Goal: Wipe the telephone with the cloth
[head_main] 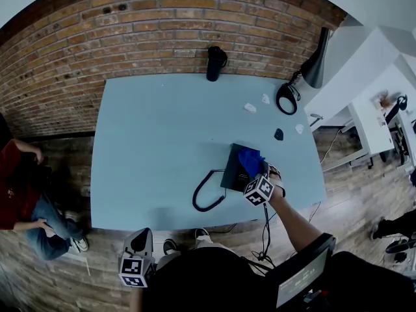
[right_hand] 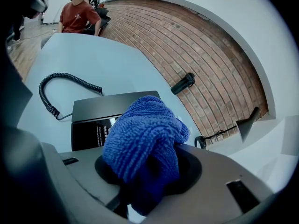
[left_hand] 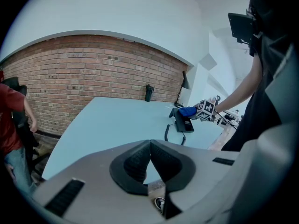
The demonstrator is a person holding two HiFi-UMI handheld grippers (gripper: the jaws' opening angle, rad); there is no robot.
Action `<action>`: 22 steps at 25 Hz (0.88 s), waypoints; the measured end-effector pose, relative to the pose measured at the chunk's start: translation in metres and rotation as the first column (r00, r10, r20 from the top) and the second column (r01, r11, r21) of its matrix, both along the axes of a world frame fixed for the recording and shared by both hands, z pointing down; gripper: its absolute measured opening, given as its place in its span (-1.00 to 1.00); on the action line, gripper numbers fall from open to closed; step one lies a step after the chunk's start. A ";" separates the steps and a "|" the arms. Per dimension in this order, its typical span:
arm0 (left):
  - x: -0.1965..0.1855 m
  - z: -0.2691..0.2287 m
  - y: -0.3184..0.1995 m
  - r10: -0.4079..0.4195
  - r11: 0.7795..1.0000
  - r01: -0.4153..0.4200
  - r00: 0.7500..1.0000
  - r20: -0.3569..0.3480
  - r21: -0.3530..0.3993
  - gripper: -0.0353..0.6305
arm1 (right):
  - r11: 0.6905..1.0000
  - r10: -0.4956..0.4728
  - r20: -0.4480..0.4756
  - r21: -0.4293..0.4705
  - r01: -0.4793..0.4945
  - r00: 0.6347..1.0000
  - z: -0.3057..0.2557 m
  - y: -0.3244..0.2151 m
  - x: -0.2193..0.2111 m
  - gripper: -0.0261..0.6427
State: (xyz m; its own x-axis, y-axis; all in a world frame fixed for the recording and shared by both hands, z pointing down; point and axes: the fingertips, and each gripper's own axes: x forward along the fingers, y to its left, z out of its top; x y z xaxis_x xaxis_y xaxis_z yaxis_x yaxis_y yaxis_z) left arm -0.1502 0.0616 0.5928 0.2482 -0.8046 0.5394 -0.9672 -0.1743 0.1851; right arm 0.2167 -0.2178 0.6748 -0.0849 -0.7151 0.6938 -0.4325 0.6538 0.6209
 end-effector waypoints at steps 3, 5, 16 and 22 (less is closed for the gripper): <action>0.000 0.000 0.002 -0.002 1.000 0.002 1.000 0.002 0.000 -0.82 | 1.000 -0.003 0.001 0.003 0.003 1.000 0.001 0.002 -0.002 -0.38; 0.001 0.000 0.002 -0.005 1.000 0.005 1.000 0.002 0.000 -0.82 | 1.000 -0.004 0.002 0.002 0.004 1.000 0.002 0.004 -0.002 -0.38; 0.003 -0.002 -0.001 0.004 1.000 -0.004 1.000 0.000 0.008 -0.82 | 1.000 0.001 -0.006 0.003 -0.001 1.000 0.009 0.016 -0.003 -0.38; 0.000 -0.004 -0.003 0.007 1.000 -0.007 1.000 0.005 0.014 -0.82 | 1.000 0.002 0.000 0.003 -0.002 1.000 0.012 0.021 -0.007 -0.38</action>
